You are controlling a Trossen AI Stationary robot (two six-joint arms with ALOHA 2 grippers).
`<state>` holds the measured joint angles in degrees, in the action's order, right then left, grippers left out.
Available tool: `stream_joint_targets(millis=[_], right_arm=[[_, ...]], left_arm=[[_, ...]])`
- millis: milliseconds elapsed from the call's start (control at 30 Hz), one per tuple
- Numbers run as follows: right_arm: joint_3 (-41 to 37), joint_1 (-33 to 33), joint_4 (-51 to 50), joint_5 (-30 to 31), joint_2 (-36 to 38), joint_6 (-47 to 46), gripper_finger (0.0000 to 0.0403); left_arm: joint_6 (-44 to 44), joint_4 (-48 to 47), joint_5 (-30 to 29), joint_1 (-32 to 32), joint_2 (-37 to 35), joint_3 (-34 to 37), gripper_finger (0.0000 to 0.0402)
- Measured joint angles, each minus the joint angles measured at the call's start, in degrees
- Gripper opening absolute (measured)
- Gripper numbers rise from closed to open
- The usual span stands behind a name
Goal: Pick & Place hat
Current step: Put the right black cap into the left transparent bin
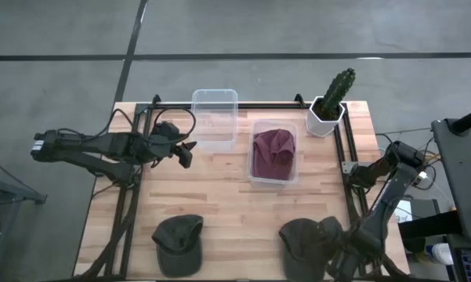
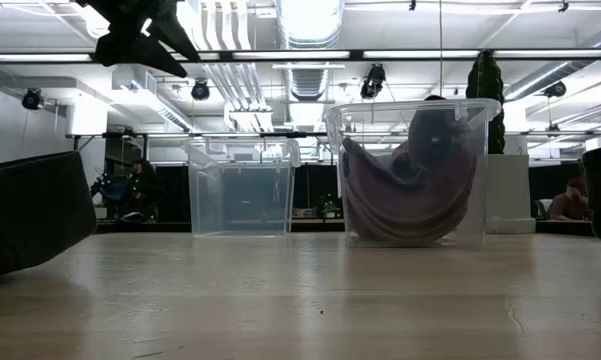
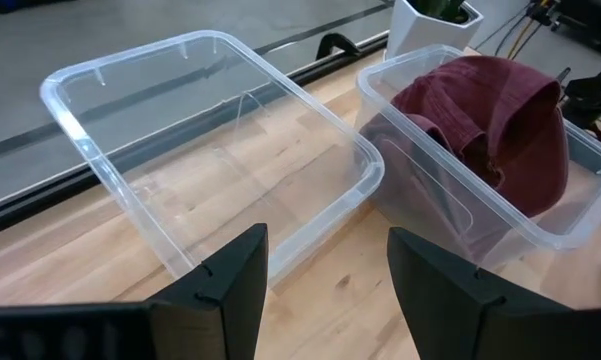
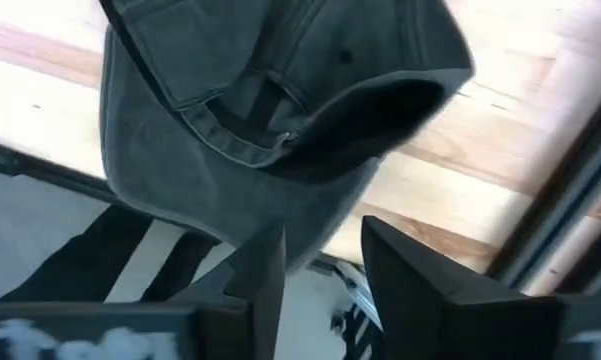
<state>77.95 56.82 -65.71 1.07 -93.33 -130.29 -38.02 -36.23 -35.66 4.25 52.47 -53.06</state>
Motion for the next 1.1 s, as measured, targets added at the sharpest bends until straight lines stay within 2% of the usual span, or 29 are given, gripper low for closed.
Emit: stream_joint_targets(millis=[233, 433, 1100], right_arm=[[-0.02, 0.02, 1.66, -2.92, -4.01, -0.14, 0.0169], [-0.14, -0.09, 2.08, -2.59, -5.17, -0.28, 0.0193], [-5.06, -1.73, 4.93, -2.24, -5.49, -0.56, 0.0243]], left_arm=[[-0.02, 0.22, 1.02, 0.07, 0.0, 0.0, 0.0199], [-0.76, 0.24, 2.23, 0.37, 0.0, 0.0, 0.0199], [-1.49, 0.24, 2.27, 0.52, 0.0, 0.0, 0.0199]])
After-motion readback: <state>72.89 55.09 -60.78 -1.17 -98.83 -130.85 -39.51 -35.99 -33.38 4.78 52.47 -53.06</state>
